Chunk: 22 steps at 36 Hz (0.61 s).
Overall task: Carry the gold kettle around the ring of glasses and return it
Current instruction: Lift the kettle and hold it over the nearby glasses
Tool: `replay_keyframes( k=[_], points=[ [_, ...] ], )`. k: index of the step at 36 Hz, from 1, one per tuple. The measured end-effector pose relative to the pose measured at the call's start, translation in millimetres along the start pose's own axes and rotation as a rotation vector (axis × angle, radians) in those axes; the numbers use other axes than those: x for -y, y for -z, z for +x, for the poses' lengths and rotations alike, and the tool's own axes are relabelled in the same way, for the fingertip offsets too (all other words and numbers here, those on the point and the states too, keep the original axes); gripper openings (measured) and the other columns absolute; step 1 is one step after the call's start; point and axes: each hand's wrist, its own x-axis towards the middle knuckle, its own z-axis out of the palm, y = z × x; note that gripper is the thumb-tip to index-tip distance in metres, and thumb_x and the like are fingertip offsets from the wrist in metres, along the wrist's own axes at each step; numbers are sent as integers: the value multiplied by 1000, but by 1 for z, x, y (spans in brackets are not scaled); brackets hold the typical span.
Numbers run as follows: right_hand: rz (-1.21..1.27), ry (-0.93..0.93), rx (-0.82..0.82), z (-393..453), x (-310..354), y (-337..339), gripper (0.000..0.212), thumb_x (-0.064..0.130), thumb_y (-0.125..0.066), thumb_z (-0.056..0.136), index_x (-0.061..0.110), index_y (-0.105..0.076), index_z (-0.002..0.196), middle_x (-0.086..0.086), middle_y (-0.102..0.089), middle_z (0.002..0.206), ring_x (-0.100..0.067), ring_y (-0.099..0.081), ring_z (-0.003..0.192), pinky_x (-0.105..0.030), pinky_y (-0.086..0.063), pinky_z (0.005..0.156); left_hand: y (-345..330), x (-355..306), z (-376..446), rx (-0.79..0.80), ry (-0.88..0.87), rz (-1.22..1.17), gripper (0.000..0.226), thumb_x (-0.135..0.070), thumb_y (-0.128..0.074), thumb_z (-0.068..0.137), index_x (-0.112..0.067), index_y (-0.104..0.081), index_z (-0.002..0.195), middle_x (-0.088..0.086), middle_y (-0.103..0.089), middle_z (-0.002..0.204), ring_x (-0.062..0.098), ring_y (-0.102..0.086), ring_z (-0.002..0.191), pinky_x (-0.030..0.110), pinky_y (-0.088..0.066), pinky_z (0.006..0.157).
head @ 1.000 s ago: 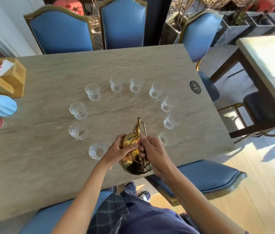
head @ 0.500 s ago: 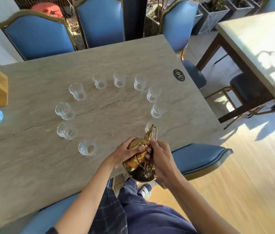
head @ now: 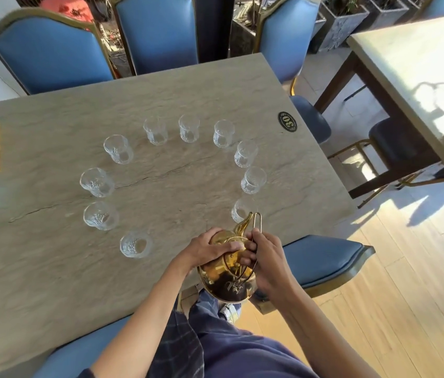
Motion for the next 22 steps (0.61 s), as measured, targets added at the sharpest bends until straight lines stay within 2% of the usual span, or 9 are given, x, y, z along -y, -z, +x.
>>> replay_keyframes(
  k=[5, 11, 13, 17, 22],
  points=[
    [21, -23, -6, 4, 8, 0, 30, 18, -40, 108, 4, -54, 86, 1, -32, 58, -8, -31, 45, -20, -30, 42, -3, -4, 5, -5, 22, 46, 121, -91, -70, 49, -38, -49, 155, 4, -61, 141, 24, -62, 124, 41, -57, 104],
    [67, -67, 9, 11, 14, -1, 30, 16, -40, 108, 4, -53, 83, 2, -33, 57, -7, -30, 44, -19, -28, 40, -3, -5, 12, -11, 44, 84, 126, -94, -65, 47, -35, -46, 157, 0, -56, 131, 23, -60, 123, 36, -54, 99],
    [55, -68, 1, 13, 15, -2, 28, 14, -40, 108, 4, -53, 84, 2, -33, 56, -7, -30, 44, -19, -28, 41, -2, -5, 14, -11, 43, 79, 123, -94, -66, 48, -35, -49, 154, -1, -59, 134, 21, -61, 121, 36, -54, 99],
    [51, -78, -11, 17, 15, -1, 26, 15, -41, 107, 5, -52, 87, 2, -33, 58, -8, -29, 47, -21, -27, 42, 1, -4, 18, -13, 48, 69, 116, -94, -70, 50, -37, -54, 150, 2, -65, 137, 21, -64, 121, 42, -56, 106],
    [53, -79, 2, 19, 16, -1, 28, 17, -39, 108, 6, -52, 86, 2, -33, 58, -9, -29, 49, -20, -29, 42, 2, -2, 20, -2, 63, 68, 118, -96, -72, 50, -38, -53, 151, 2, -64, 138, 22, -64, 123, 46, -55, 108]
  ],
)
